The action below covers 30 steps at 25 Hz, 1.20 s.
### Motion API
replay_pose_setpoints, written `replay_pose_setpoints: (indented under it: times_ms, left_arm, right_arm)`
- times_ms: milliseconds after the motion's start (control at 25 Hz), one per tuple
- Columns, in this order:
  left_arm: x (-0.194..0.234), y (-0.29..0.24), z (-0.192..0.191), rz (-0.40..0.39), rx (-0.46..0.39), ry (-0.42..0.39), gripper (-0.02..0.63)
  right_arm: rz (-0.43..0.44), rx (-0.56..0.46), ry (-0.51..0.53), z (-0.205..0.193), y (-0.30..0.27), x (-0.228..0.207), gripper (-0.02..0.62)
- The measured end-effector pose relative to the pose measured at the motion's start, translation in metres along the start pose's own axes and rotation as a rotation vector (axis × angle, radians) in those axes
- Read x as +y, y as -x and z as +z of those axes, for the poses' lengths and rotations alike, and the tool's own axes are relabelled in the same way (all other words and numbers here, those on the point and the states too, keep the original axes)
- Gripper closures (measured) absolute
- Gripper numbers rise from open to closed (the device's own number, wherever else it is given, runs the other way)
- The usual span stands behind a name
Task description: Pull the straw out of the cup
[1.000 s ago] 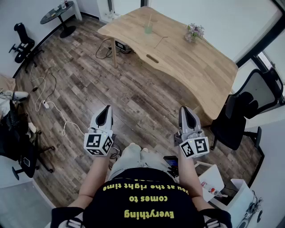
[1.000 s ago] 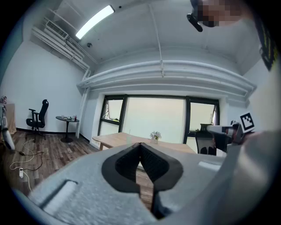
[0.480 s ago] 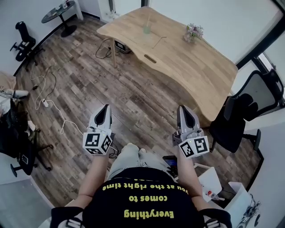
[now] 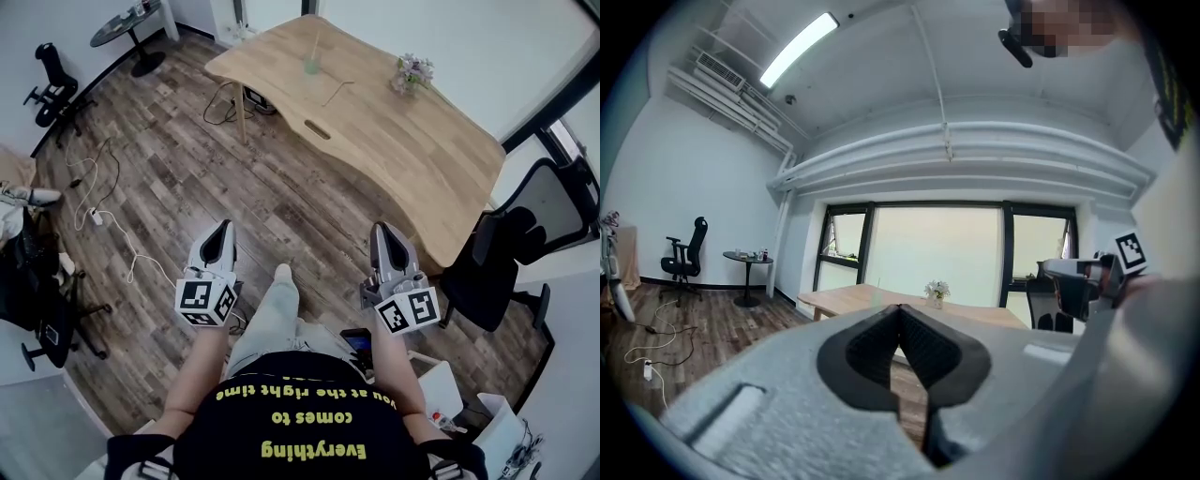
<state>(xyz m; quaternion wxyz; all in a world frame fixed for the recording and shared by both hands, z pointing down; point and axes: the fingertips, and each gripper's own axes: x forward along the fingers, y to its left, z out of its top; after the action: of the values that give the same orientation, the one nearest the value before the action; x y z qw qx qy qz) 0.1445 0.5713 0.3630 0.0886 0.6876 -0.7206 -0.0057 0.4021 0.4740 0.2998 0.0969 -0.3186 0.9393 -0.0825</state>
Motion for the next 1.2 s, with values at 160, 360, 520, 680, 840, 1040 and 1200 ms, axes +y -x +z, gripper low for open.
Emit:
replay_pose_setpoints:
  times_ms: [160,360,520,680,840,1040,1200]
  left_arm:
    - [0.008,-0.024,0.003,0.000,-0.007,0.004,0.606]
    - [0.019,-0.065,0.010,-0.010,-0.010,0.007,0.606]
    - [0.032,-0.104,0.017,-0.020,-0.011,0.013,0.606]
    - [0.045,-0.143,0.028,-0.037,-0.014,0.009,0.606]
    - [0.062,-0.179,0.034,-0.049,-0.011,0.007,0.605]
    - [0.085,-0.213,0.039,-0.054,-0.003,0.007,0.606]
    - [0.098,-0.238,0.042,-0.066,-0.002,0.008,0.606]
  right_arm:
    - [0.005,-0.004,-0.003,0.001,-0.020,-0.010,0.590]
    - [0.002,0.003,0.002,0.001,-0.050,-0.030,0.589]
    - [-0.017,-0.006,0.011,0.003,-0.079,-0.049,0.590]
    - [-0.020,-0.002,0.013,0.005,-0.114,-0.066,0.589]
    - [-0.021,-0.003,0.012,0.003,-0.151,-0.079,0.589]
    - [-0.023,0.001,0.005,-0.001,-0.190,-0.089,0.589]
    - [-0.022,0.006,0.007,-0.005,-0.219,-0.098,0.589]
